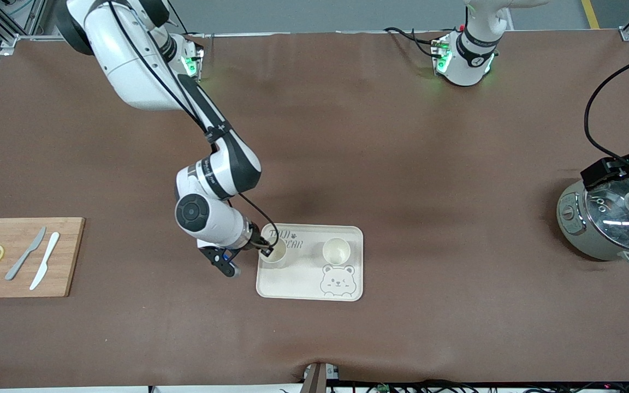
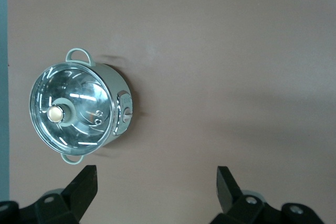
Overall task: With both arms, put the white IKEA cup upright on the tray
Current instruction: 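Carry the white cup with the right gripper and lower it onto the tray, then open the right gripper and withdraw it from the cup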
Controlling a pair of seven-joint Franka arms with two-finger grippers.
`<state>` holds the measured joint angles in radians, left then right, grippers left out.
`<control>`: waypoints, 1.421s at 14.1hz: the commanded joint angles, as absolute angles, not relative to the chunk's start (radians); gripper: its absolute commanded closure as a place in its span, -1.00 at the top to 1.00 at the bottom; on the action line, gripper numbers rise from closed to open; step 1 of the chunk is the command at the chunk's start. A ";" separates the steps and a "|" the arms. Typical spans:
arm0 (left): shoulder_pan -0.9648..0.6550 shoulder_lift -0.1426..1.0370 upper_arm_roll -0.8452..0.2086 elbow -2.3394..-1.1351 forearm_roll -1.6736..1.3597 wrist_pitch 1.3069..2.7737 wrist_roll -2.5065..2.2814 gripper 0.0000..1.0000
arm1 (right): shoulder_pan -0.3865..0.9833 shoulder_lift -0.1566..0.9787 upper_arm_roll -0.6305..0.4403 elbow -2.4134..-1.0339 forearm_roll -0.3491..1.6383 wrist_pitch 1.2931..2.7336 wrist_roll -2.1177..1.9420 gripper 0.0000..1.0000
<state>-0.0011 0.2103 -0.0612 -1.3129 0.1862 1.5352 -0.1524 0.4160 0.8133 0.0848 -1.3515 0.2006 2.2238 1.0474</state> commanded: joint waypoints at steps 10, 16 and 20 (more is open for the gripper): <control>-0.003 0.066 -0.069 -1.414 0.109 1.517 -0.057 1.00 | 0.342 0.795 0.071 -1.125 0.212 1.840 0.989 1.00; -0.097 -0.093 0.055 -1.598 0.023 1.569 -0.060 1.00 | 0.206 0.602 0.067 -1.118 0.138 1.556 0.776 1.00; -0.094 -0.101 0.051 -1.603 0.026 1.562 -0.063 1.00 | 0.085 0.451 0.071 -1.205 0.074 1.520 0.510 1.00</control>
